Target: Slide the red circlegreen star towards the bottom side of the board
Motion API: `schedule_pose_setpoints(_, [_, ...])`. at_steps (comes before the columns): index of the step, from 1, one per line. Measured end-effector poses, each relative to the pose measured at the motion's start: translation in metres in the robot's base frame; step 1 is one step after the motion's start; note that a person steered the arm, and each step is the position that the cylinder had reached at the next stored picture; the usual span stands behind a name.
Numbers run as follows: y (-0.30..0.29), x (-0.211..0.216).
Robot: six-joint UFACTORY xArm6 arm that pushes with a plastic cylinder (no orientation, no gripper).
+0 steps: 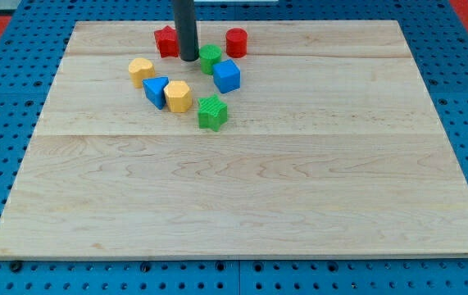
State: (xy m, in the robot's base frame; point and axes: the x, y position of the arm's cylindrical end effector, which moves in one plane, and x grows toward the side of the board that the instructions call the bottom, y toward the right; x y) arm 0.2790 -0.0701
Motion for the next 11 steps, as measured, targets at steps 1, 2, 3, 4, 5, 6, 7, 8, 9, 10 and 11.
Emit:
schedule_pose_setpoints(1, [-0.031,-0.041])
schedule_pose_setpoints(2, [-0.079,-0.044])
schedule_pose_setpoints(3, [-0.065,-0.034])
schedule_pose_setpoints(4, [0.022,-0.071])
schedule_pose_setpoints(5, [0.072,-0.054])
schedule_pose_setpoints(6, [0.088,-0.002])
schedule_pose_setpoints(7, [0.105,0.029])
schedule_pose_setpoints(8, [0.077,0.091])
schedule_pose_setpoints(9, [0.004,0.149])
schedule_pose_setpoints(10, [-0.034,0.15])
schedule_pose_setpoints(11, [-0.017,0.121])
